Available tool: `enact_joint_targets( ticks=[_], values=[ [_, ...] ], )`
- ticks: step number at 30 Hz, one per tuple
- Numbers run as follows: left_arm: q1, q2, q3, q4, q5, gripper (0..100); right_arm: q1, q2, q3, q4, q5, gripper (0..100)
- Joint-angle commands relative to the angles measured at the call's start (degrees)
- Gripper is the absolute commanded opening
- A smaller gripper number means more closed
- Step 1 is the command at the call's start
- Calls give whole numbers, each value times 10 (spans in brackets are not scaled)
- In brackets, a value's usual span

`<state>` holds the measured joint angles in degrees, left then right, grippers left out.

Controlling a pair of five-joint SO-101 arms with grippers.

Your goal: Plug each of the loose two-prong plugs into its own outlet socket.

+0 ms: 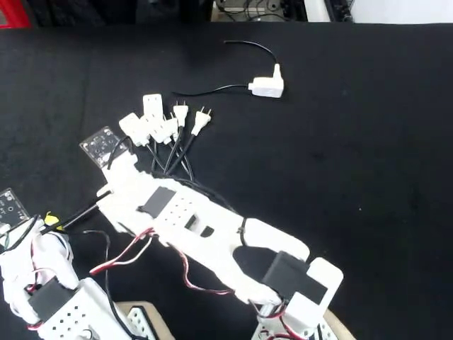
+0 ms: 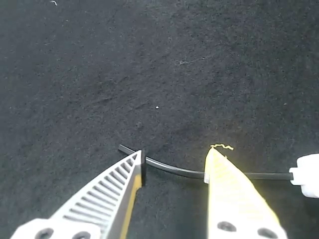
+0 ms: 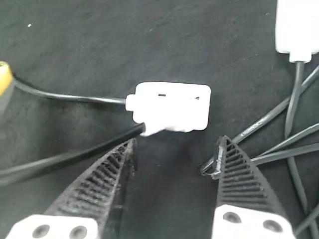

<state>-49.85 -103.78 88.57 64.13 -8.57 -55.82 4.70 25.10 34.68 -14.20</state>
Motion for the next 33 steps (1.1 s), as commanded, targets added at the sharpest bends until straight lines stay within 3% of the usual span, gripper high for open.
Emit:
enact_joint_targets(
  ticks=[1, 6, 19, 27, 33],
  values=[
    [0, -4, 0, -13, -4, 213, 12, -28, -3, -14, -2, 243],
    [0, -4, 0, -13, -4, 213, 13, -21, 2, -52, 47, 243],
    [0, -4, 0, -13, -4, 213, 19, 40, 2, -127, 53, 241],
    [0, -4, 0, -13, -4, 213, 26, 43, 2, -127, 90, 13],
    [0, -4, 0, -13, -4, 213, 46, 43, 2, -127, 90, 25]
  ],
)
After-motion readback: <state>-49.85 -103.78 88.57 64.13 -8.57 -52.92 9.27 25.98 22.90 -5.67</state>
